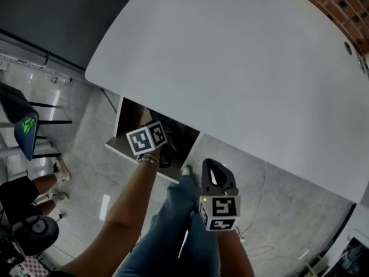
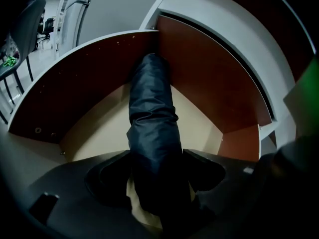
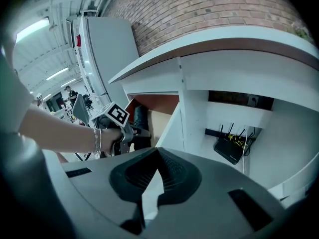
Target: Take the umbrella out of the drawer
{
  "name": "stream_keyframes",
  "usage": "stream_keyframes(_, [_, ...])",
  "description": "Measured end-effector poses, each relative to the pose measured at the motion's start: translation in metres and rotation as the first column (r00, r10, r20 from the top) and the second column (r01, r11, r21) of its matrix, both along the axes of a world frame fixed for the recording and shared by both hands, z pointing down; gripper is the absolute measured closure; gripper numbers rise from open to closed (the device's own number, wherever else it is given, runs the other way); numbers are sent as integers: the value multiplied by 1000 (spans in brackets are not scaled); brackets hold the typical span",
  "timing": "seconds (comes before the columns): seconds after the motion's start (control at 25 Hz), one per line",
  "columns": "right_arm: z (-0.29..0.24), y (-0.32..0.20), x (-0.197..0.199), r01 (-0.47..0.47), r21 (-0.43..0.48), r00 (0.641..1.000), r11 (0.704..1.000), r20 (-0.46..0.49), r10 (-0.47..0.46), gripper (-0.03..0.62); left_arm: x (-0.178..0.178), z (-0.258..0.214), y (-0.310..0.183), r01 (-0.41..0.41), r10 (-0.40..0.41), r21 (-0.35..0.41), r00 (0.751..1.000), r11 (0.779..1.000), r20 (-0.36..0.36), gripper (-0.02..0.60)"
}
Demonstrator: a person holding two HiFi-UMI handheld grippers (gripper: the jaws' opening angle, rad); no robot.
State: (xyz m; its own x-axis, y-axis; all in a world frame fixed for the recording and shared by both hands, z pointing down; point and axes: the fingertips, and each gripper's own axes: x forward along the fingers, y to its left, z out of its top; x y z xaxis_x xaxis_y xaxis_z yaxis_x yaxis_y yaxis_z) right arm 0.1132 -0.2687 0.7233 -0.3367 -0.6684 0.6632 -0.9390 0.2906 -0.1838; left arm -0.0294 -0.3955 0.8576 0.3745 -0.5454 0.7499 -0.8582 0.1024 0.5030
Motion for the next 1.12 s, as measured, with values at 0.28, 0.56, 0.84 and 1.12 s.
stream_keyframes(0.28, [13, 3, -1, -2, -31, 1000, 1000, 4, 2, 602, 0, 15, -10, 61, -59, -55, 998, 997, 34, 264])
stream_keyframes(0.56, [10, 5, -18, 28, -39, 999, 999, 42, -26, 601, -4, 16, -10, 130, -134, 40, 985, 991, 109, 265])
stream_keyframes(0.84, [0, 11, -21, 28, -8, 997, 1000, 78, -27, 602, -2, 13, -8, 172, -175, 37, 979, 984, 106, 313])
stream_keyframes(1.12, [-10, 17, -4, -63, 19, 991, 998, 116, 60, 602, -5, -6, 0, 189, -192, 47, 978, 981, 80, 328])
